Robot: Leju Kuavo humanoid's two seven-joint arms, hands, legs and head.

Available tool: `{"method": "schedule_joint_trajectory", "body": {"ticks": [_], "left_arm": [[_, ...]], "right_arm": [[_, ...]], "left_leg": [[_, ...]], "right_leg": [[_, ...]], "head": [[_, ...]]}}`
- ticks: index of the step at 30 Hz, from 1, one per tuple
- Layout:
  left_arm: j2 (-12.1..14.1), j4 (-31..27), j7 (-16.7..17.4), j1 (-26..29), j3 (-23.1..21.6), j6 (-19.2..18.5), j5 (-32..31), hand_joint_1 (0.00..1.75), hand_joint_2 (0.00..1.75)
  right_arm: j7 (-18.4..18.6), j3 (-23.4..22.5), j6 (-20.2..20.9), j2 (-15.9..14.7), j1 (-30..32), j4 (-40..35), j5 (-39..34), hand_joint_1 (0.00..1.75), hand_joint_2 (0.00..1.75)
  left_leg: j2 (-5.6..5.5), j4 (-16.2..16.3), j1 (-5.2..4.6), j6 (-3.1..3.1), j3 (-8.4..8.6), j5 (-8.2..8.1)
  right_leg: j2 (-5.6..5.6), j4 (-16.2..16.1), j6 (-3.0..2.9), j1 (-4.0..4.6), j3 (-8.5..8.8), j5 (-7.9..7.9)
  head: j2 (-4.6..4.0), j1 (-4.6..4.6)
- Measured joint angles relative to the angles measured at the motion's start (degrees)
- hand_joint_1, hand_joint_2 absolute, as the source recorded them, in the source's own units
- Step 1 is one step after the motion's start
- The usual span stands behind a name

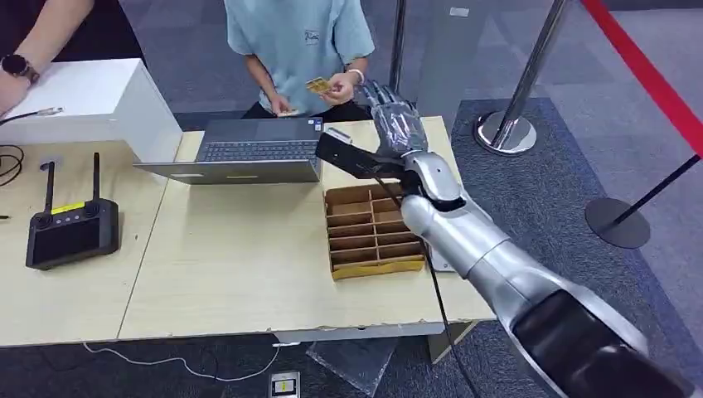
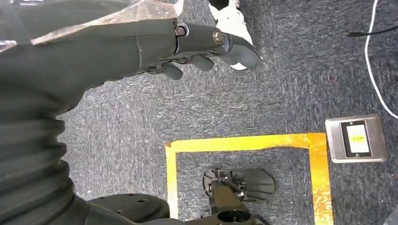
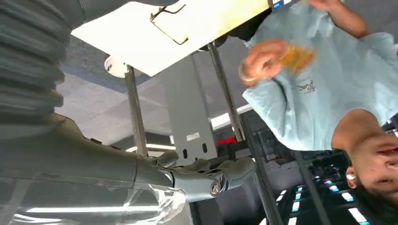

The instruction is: Pass the card to the sensor for recognition and then transmit it.

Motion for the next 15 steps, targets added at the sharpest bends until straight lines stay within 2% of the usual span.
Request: {"method": "schedule_joint_trajectory", "body": {"ticks": [5,15], "left_arm": [[-0.02,0.0,0.5,0.09,0.0,0.39,0.68,0.0,1.75],[-0.28,0.0,-0.15,0.18,-0.02,1.31,1.47,0.0,1.75]], "right_arm": [[2.36,-1.53,-1.69,-2.34,3.4,-4.73,0.26,0.0,1.75],[0.99,-7.34,-1.12,-9.5,13.07,-14.38,2.82,0.0,1.75]], "left_leg": [[0.0,0.03,0.01,0.0,0.0,0.0],[-0.04,0.07,0.0,0.01,0.0,-0.01]], "right_leg": [[0.0,-0.01,0.0,0.0,0.0,0.0],[0.0,-0.03,0.0,0.0,0.04,0.0]], "head": [[0.0,0.0],[0.0,0.02]]}}
